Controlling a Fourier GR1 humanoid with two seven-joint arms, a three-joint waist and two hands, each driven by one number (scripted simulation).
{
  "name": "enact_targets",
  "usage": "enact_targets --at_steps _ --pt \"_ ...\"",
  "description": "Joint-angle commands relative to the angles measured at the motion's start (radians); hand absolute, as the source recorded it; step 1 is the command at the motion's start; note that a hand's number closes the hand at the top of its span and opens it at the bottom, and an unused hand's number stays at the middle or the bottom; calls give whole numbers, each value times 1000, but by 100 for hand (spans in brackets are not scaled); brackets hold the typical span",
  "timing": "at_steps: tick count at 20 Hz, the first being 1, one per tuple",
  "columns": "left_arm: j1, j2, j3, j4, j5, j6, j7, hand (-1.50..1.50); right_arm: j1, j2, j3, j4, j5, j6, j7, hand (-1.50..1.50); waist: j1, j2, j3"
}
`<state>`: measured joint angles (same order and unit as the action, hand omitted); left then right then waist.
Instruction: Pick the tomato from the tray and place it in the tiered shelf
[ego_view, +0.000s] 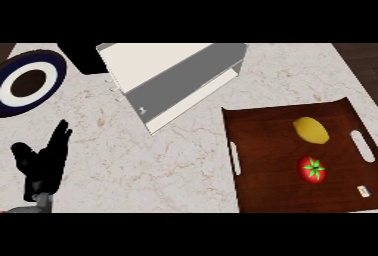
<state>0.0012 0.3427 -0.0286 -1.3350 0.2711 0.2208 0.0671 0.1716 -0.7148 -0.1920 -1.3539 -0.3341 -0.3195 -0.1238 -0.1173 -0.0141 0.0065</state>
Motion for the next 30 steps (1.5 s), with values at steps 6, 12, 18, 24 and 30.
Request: enact_targets --at_steps 6,12,18,24,30 --pt "6 -16 -55 -6 38 -80 130 0 408 -63 -105 -274 -123 276 -75 -150 58 6 -10" --pt "-7 -16 -47 -13 44 -84 157 0 564 -157 -142 -560 -118 294 128 -150 79 11 -12" --pt "-37 -23 -64 -18 18 -83 182 0 550 -204 -155 -744 -63 129 493 -150 115 18 -10" --pt "-79 -29 -61 12 14 -102 194 0 475 -291 -117 -889 57 -10 832 -150 124 20 -10" --pt "-106 -41 -48 34 4 -107 197 0 320 -311 96 -868 185 -34 1043 -150 132 20 -8"
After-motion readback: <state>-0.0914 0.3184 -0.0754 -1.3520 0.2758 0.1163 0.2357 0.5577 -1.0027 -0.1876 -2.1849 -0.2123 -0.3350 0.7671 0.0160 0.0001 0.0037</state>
